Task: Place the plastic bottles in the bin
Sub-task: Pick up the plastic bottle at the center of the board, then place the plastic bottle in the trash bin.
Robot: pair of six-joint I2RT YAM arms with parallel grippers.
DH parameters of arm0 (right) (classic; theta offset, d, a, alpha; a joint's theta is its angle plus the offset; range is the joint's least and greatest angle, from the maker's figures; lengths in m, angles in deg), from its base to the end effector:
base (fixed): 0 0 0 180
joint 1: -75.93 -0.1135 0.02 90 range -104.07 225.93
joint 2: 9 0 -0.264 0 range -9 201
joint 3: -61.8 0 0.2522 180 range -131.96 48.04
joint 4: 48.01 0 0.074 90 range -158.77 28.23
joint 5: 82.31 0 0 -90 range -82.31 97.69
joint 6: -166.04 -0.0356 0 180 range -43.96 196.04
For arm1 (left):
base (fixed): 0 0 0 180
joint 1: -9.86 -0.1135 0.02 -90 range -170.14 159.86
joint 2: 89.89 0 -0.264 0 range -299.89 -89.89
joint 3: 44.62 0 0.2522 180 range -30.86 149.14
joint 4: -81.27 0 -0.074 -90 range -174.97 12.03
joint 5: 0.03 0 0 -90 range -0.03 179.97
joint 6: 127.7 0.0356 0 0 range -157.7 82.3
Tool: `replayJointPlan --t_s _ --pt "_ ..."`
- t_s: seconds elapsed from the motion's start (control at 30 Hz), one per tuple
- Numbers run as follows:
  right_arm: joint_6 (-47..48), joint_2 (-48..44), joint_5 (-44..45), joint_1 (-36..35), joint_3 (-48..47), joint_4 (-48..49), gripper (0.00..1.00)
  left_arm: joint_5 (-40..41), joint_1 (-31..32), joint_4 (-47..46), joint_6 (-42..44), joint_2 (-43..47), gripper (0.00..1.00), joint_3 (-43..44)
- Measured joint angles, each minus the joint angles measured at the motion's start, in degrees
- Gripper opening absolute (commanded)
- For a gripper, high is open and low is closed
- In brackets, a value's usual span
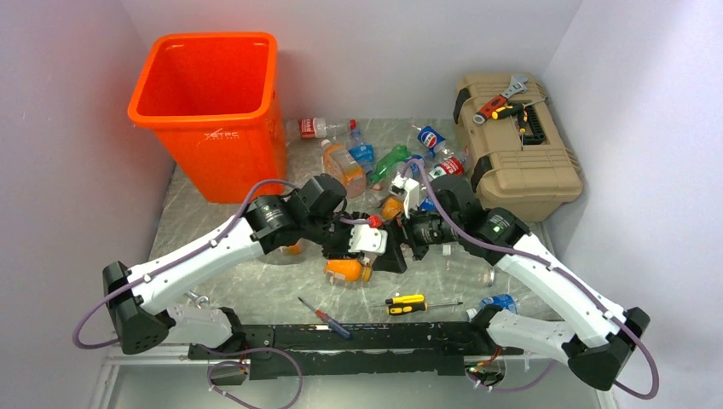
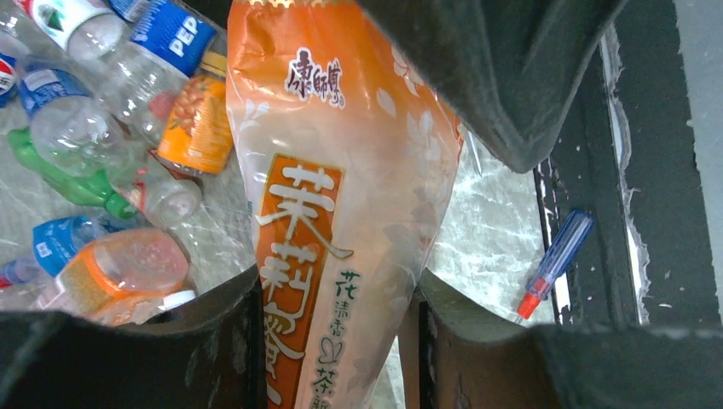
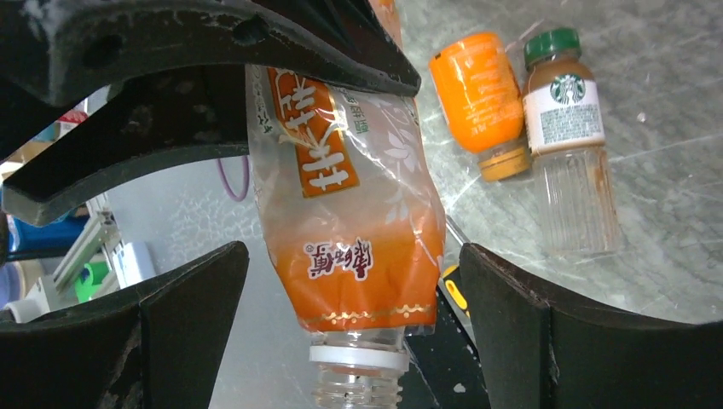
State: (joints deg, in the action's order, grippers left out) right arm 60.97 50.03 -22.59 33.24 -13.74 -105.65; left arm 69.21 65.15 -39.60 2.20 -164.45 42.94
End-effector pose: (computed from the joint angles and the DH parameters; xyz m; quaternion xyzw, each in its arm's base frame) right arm 0.1384 0.1521 0.3426 -0.3147 0.8276 0.4011 0.2348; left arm 0.1433 -0.2290 0.3474 0.7191 0.5656 -0.2148 0.3418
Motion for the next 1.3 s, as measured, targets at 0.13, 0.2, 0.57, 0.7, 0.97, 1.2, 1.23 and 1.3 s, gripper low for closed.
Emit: replayJointPlan --t_s 0.13,0.2,0.57,0.7,0.97,1.2,1.23,1.3 --pt "-1.6 -3.0 1.4 -0.1 -1.7 0.7 1.0 -0.4 0.2 -1.6 -3.5 1.8 0.34 1.0" --pt "-3.4 -5.9 3.8 -0.3 -2.0 1.9 1.0 -0.1 0.0 -2.7 -5.6 3.1 0.32 1.2" --pt "-11.6 -38.9 21.4 -0.3 9.6 21.4 1.0 6.4 -0.1 -8.7 -14.1 11.3 0.24 -0.8" --pt "-11.6 -42.9 30.5 -0.3 10.0 23.3 1.0 10.1 -0.4 -10.9 -18.6 12.2 0.29 -0.8" --pt "-12.7 -33.5 44.0 -0.3 15.2 17.7 1.0 18.8 -5.7 -15.3 -29.2 11.4 0.28 13.1" --pt "-14.8 -27.3 48.0 -0.3 23.5 16.8 1.0 26.2 -18.8 -20.2 -39.9 5.3 0.37 27.5" --pt "-15.0 -27.3 47.7 -0.3 24.2 17.5 1.0 27.4 -21.4 -20.9 -41.6 4.6 0.36 27.9" --pt "-15.7 -28.3 45.4 -0.3 26.7 20.6 1.0 30.2 -25.2 -21.2 -44.2 3.3 0.36 28.8"
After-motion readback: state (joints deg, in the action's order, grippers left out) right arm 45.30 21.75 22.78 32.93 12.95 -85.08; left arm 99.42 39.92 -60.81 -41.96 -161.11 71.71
